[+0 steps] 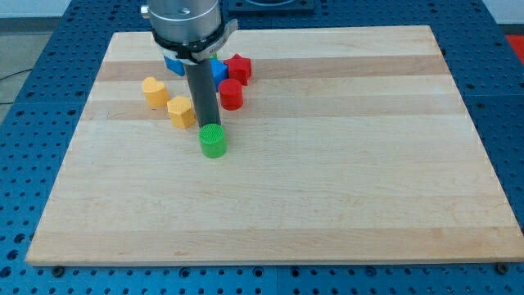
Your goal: Place the yellow hexagon into the green circle
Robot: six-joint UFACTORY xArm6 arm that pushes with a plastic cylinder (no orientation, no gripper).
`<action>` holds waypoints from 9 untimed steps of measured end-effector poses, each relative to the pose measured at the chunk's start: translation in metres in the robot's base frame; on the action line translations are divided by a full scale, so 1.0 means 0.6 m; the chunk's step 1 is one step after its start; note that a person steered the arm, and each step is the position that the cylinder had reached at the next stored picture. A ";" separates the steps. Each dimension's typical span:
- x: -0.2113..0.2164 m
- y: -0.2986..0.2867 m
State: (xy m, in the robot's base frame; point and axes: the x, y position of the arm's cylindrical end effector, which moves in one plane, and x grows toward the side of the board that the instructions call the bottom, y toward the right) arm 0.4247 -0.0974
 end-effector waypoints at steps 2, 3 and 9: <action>-0.152 0.213; -0.271 0.205; -0.028 -0.013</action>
State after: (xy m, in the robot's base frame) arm 0.4077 -0.1055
